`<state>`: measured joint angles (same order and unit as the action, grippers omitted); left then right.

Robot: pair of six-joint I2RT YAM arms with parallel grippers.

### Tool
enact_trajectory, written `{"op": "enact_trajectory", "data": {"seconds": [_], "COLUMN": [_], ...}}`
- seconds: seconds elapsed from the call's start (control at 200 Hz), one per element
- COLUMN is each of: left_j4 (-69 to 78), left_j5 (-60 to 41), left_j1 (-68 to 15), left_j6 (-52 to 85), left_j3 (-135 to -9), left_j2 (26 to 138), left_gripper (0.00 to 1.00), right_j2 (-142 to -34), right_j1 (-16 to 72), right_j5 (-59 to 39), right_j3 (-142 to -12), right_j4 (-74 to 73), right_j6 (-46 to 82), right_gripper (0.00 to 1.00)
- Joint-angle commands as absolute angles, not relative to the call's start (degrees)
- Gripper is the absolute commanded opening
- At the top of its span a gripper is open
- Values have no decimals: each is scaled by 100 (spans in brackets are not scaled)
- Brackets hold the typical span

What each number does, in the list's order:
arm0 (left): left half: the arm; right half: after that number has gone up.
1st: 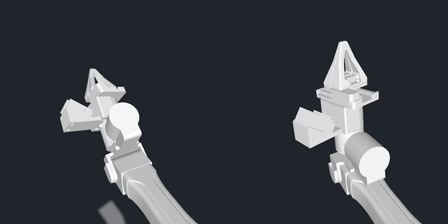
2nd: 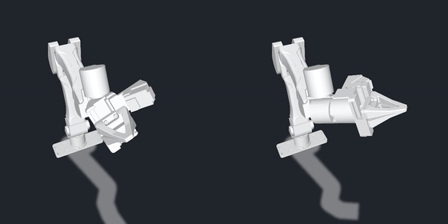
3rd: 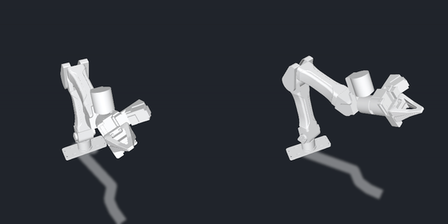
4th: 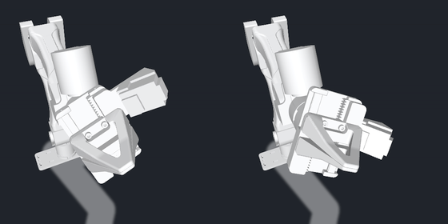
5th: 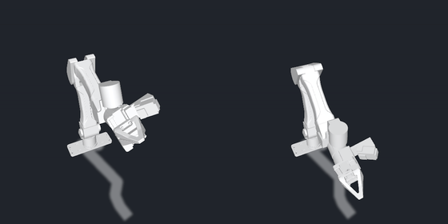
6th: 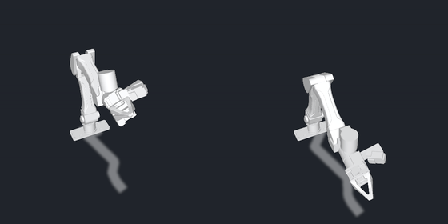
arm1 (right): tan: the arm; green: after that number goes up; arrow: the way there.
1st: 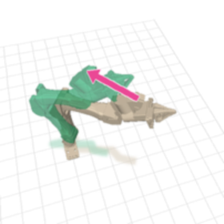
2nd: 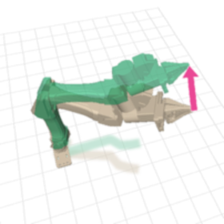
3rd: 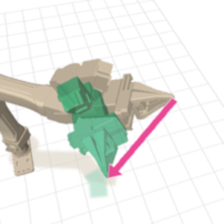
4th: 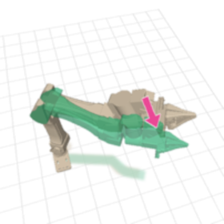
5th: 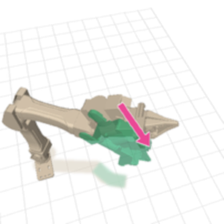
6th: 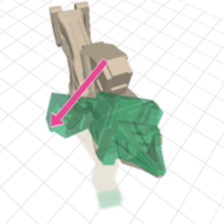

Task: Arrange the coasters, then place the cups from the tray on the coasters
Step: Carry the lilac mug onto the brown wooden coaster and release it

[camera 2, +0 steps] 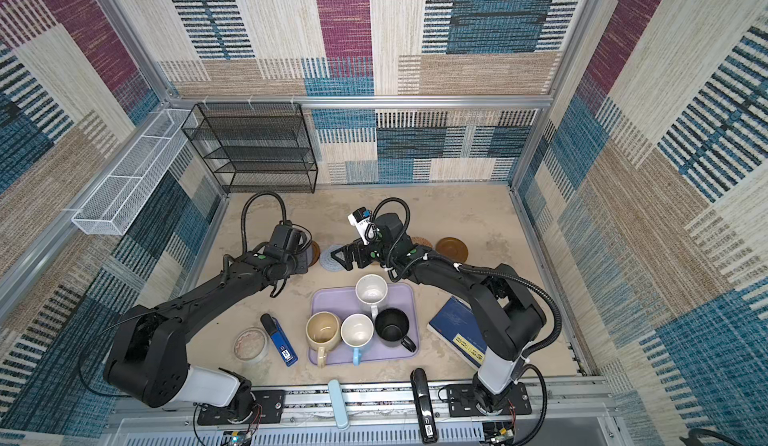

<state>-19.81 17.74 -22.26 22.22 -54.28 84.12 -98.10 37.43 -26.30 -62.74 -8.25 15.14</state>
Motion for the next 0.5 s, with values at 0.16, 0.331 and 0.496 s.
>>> {"op": "enact_trajectory", "data": {"seconds": [0.16, 0.331, 0.496], "left_j4": [-1720, -1717, -1883], "left_j5": [1861, 1935, 2064], "left_j1": [-2224, -2224, -2215], "left_j6": [2310, 2416, 2460], "left_j3": [-5544, -5482, -5609], "left_j2": [8808, 8782, 8970], "left_gripper": [1, 24, 36], "right_j2": [-9694, -9677, -9691], "right_j1": [3753, 3752, 3753], "right_j5": [-2423, -2387, -2347], "right_j3": [-6213, -6188, -6179], "right_j4": [-777, -712, -679], "right_j6": [1416, 1373, 1354], "right_gripper": [99, 99, 99]}}
